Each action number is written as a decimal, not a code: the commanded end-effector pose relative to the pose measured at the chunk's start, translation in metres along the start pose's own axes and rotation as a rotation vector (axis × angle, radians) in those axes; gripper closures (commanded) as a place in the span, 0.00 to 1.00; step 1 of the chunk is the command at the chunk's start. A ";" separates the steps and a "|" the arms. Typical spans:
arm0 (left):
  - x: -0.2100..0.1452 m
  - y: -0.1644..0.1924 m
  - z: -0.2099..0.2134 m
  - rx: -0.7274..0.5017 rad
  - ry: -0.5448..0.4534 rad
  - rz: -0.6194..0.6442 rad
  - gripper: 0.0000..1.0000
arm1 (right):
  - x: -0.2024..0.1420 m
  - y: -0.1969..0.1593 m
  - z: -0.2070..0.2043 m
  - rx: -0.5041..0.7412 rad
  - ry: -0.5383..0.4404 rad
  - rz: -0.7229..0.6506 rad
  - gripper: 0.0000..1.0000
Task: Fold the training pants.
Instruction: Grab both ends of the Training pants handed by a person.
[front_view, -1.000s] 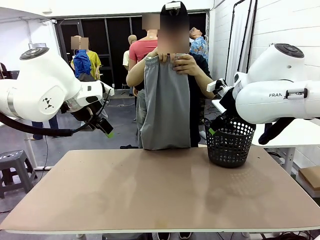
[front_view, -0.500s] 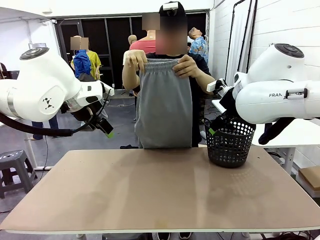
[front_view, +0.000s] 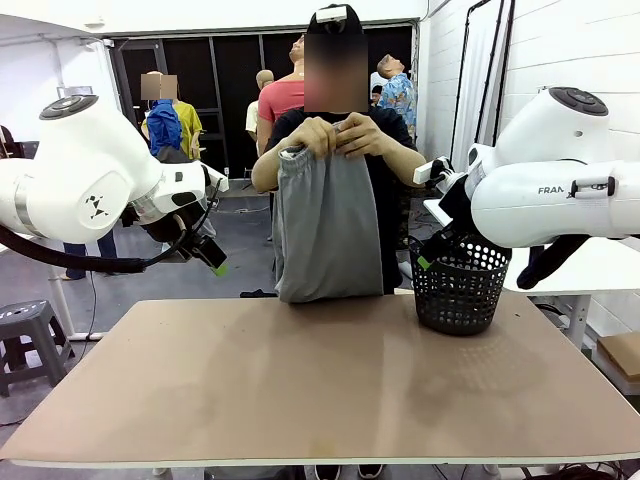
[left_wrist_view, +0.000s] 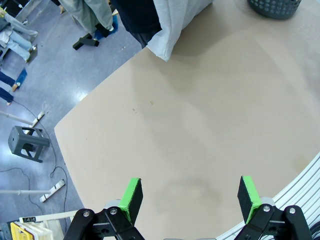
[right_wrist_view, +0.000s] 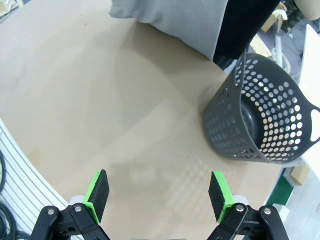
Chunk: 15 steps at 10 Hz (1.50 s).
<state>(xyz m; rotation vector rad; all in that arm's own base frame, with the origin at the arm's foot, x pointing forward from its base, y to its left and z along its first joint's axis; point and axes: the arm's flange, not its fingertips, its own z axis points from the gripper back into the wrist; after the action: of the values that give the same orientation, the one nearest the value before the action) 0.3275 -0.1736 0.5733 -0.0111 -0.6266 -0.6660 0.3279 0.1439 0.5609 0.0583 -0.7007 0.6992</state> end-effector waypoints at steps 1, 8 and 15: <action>0.000 -0.001 -0.001 -0.005 -0.003 -0.002 0.00 | 0.000 0.000 -0.002 0.007 0.004 -0.001 0.00; 0.000 -0.001 -0.001 -0.005 -0.003 -0.002 0.00 | 0.000 0.000 -0.002 0.007 0.004 -0.001 0.00; 0.000 -0.001 -0.001 -0.005 -0.003 -0.002 0.00 | 0.000 0.000 -0.002 0.007 0.004 -0.001 0.00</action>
<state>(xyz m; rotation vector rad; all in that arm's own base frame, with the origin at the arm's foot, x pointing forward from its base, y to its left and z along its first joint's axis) 0.3275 -0.1736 0.5733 -0.0111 -0.6266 -0.6660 0.3279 0.1439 0.5609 0.0583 -0.7007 0.6992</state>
